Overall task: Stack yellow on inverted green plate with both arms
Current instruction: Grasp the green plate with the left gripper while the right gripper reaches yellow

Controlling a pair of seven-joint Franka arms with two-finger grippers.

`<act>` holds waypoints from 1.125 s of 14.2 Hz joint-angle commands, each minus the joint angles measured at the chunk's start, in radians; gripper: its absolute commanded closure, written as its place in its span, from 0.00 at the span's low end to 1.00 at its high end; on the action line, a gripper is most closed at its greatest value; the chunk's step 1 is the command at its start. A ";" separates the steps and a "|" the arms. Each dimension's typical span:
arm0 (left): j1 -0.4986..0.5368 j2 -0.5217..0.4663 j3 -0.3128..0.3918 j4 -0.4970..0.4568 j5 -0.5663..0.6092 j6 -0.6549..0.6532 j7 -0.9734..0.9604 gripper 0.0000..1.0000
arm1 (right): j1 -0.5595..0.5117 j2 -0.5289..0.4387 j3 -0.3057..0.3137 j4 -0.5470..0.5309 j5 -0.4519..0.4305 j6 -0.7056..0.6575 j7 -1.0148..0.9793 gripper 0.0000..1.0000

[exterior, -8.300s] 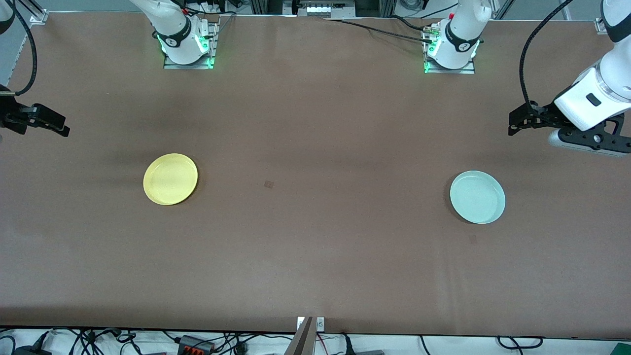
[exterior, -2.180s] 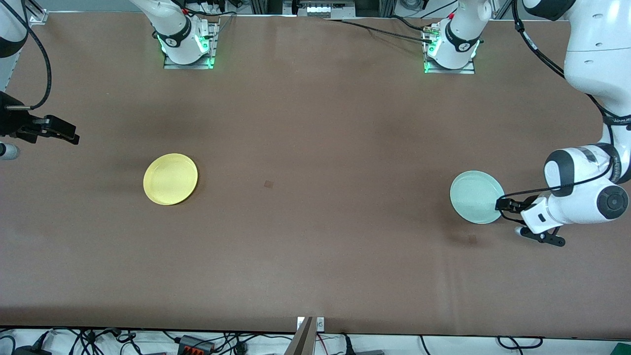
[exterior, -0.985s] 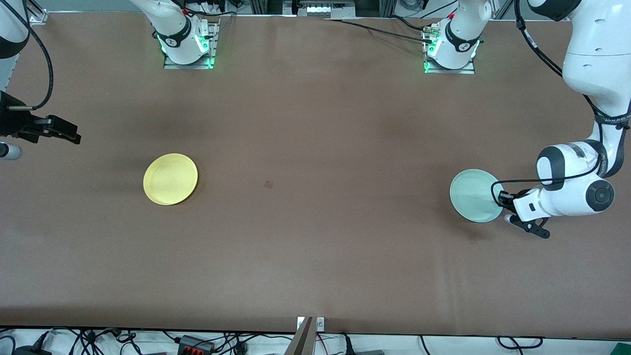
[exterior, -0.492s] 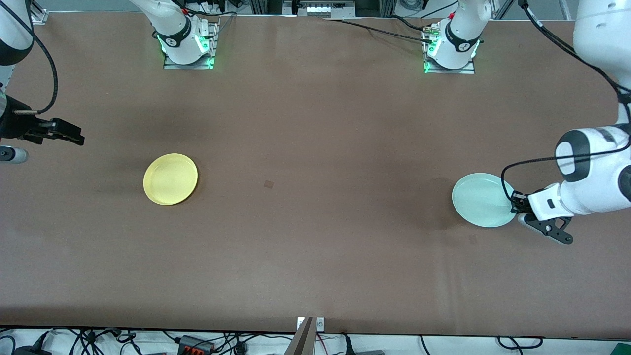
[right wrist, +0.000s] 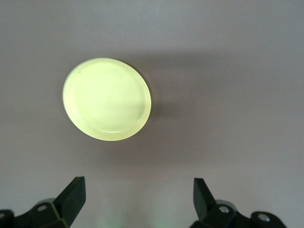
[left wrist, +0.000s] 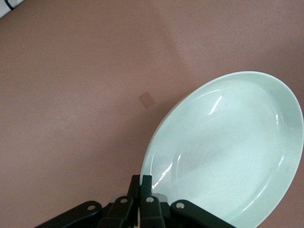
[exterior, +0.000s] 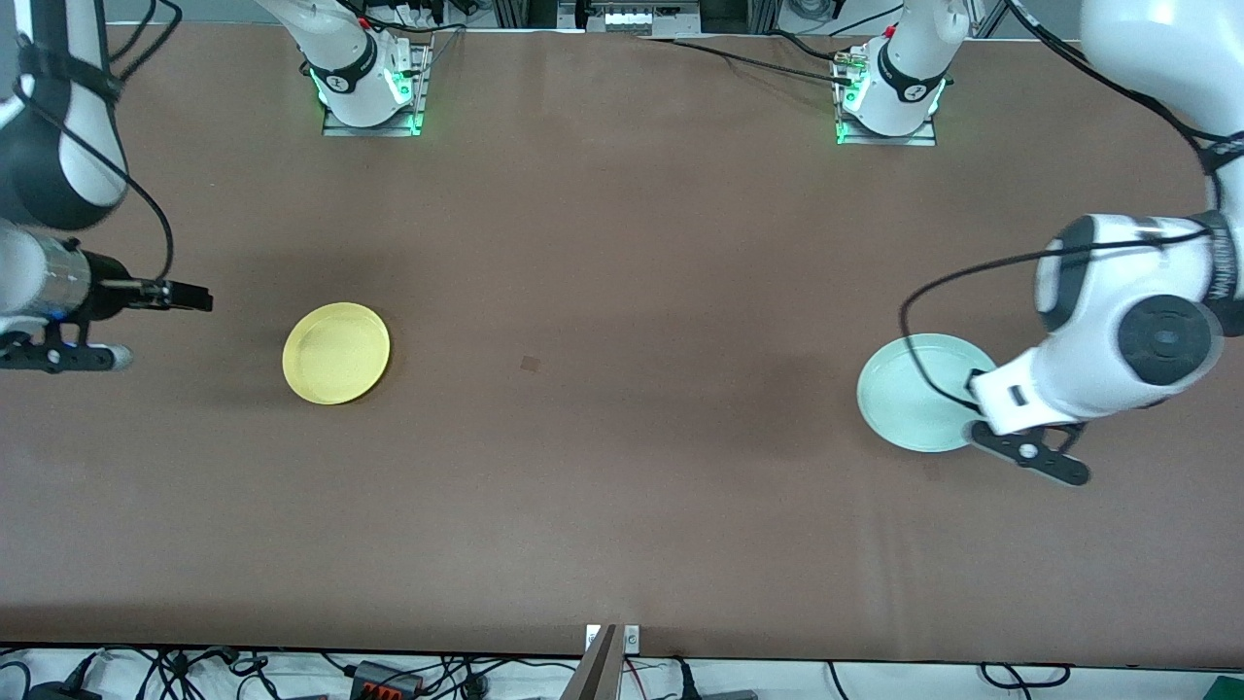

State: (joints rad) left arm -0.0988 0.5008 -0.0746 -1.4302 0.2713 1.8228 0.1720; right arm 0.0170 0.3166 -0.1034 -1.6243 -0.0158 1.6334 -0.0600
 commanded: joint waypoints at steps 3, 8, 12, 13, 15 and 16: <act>-0.217 0.025 0.013 0.027 0.210 -0.144 -0.400 0.99 | -0.031 0.177 0.004 0.012 0.072 0.011 -0.011 0.00; -0.380 0.108 0.018 0.028 0.263 -0.256 -0.816 0.99 | -0.066 0.266 0.004 0.000 0.112 0.077 -0.011 0.00; -0.446 0.151 0.019 0.033 0.264 -0.299 -1.009 0.99 | -0.066 0.298 0.005 -0.042 0.118 0.151 -0.011 0.00; -0.459 0.154 0.019 0.031 0.264 -0.307 -1.025 0.99 | -0.066 0.311 0.005 -0.042 0.123 0.148 -0.011 0.00; -0.504 0.160 0.024 0.031 0.284 -0.316 -1.049 0.99 | -0.063 0.335 0.005 -0.045 0.123 0.154 -0.011 0.03; -0.525 0.172 0.024 0.031 0.317 -0.329 -1.063 0.99 | -0.064 0.343 0.005 -0.045 0.123 0.163 -0.011 0.04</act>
State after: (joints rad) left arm -0.5683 0.6518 -0.0676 -1.4298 0.5262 1.5408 -0.8586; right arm -0.0428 0.6489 -0.1039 -1.6597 0.0923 1.7741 -0.0600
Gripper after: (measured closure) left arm 0.974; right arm 0.026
